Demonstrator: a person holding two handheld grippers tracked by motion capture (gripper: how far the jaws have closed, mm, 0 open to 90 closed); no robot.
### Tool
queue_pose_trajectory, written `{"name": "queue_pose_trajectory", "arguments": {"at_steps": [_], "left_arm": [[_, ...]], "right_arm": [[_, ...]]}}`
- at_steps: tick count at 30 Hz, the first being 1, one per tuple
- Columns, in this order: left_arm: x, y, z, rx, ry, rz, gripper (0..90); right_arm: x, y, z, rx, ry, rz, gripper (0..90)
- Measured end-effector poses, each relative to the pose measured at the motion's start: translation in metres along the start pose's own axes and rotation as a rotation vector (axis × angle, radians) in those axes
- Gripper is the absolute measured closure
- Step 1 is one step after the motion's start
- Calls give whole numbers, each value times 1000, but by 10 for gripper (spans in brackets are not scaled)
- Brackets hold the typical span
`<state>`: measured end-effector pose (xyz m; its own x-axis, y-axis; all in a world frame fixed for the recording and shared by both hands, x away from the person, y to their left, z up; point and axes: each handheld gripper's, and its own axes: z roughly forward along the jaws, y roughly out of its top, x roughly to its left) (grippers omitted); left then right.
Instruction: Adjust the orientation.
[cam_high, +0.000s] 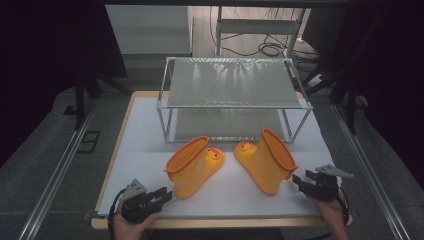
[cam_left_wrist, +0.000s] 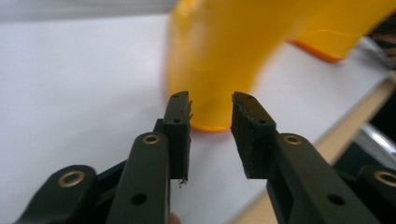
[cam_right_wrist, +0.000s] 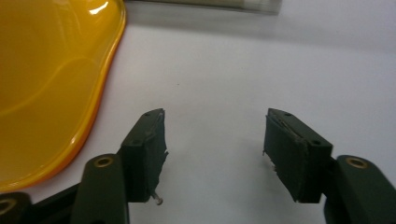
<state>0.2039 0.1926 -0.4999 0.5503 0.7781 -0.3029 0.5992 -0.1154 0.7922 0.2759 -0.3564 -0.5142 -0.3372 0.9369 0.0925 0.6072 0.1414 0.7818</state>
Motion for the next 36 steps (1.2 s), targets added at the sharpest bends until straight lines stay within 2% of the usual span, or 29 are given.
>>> {"name": "queue_pose_trajectory", "arguments": {"at_steps": [1, 3, 6, 9, 10, 11, 12, 14, 19, 26, 30, 31, 32, 33, 36], "left_arm": [[11, 6, 1, 10, 37, -11, 672], [15, 9, 2, 15, 27, -20, 648], [28, 26, 9, 28, 21, -23, 627], [31, 32, 11, 31, 33, -16, 599], [33, 33, 10, 28, 29, -23, 599], [34, 33, 9, 20, 24, -32, 583], [34, 32, 8, 18, 25, -35, 565], [35, 32, 5, 15, 20, -41, 523], [36, 31, 5, 13, 14, -44, 499], [37, 35, 6, 16, 7, -46, 481], [37, 36, 6, 18, 3, -49, 476], [37, 36, 7, 21, 0, -47, 474], [36, 36, 7, 23, -1, -45, 474], [36, 36, 7, 23, -1, -43, 474], [35, 36, 8, 22, -2, -42, 474]], "right_arm": [[0, 1, 0, 0, 6, -5, 422], [1, 1, -1, -4, 22, -18, 470], [2, 2, -2, 1, 45, -31, 544], [3, 2, -2, 4, 68, -41, 658], [3, 2, -2, 4, 68, -41, 658], [4, 2, -3, 7, 84, -54, 725], [4, 2, -3, 7, 90, -60, 755], [6, 3, -4, 2, 102, -70, 795], [11, 7, -2, -15, 126, -96, 891], [28, 14, 10, -4, 178, -177, 896], [34, 15, 14, 5, 196, -195, 897], [39, 15, 16, 14, 214, -212, 897], [39, 15, 16, 14, 214, -212, 897], [43, 15, 15, 14, 216, -232, 897], [44, 13, 15, 13, 237, -230, 897]]}}
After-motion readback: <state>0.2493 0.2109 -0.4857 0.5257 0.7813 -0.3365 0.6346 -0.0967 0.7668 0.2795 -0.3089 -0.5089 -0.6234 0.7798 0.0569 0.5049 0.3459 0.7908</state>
